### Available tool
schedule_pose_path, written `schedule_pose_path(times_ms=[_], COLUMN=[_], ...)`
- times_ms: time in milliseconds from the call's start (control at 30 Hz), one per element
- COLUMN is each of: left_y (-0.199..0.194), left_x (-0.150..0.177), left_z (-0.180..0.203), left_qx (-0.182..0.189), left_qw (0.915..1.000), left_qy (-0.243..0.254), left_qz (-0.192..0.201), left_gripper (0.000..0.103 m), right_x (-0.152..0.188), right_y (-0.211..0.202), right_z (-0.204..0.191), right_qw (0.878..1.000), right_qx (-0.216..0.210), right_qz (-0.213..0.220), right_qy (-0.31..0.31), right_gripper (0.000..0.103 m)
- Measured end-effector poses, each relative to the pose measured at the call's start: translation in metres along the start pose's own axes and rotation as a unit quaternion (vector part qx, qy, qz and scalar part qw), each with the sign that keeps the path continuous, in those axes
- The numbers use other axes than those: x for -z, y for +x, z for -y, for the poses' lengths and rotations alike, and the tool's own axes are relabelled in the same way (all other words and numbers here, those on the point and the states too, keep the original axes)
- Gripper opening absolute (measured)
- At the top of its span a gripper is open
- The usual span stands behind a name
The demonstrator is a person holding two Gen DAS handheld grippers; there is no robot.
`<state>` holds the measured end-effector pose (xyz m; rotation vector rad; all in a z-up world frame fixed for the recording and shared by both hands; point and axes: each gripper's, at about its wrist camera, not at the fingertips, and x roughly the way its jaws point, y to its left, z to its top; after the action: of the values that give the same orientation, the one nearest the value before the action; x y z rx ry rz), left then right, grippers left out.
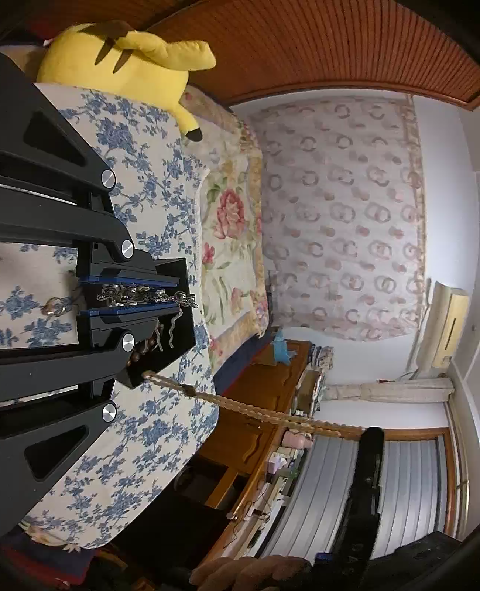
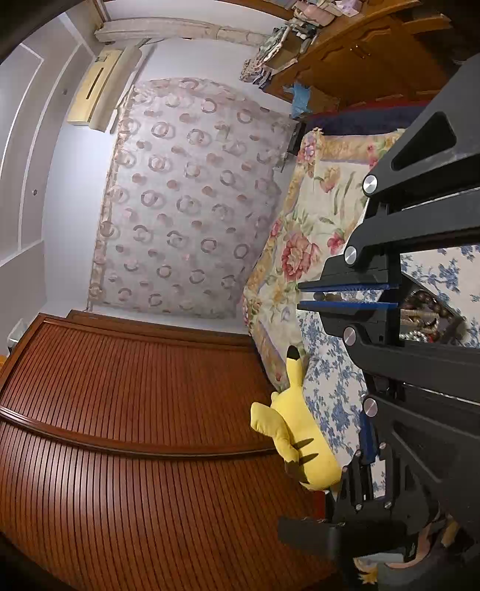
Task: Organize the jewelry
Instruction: 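Carry the silver chain and pearl necklace over the black box and open both tools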
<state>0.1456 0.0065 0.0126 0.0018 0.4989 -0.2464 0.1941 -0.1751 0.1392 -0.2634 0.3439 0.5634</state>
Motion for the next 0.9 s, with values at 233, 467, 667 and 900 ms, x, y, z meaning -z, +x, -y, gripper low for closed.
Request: schedule_pose_path(times_ms=[233, 467, 667, 900], left_y=[0.036, 0.056, 0.068, 0.081], left_x=[-0.002, -0.003, -0.005, -0.007], left_z=[-0.006, -0.005, -0.004, -0.002], left_qx=[-0.009, -0.016, -0.016, -0.02], left_qw=[0.9997, 0.9993, 0.999, 0.9985], left_qy=[-0.008, -0.003, -0.003, 0.001], left_qz=[-0.019, -0.032, -0.043, -0.051], left_gripper=[0.008, 0.008, 0.008, 0.008], right_x=[0.013, 0.05, 0.079, 0.096], right_y=[0.029, 0.057, 0.078, 0.089], right_z=[-0.001, -0.006, -0.008, -0.007], right_qw=[0.999, 0.997, 0.992, 0.989], right_qx=[0.005, -0.011, -0.026, -0.038], right_qz=[-0.032, -0.081, -0.12, -0.14], right_qy=[-0.006, 0.005, 0.023, 0.043], right_gripper=[0.005, 0.005, 0.006, 0.009])
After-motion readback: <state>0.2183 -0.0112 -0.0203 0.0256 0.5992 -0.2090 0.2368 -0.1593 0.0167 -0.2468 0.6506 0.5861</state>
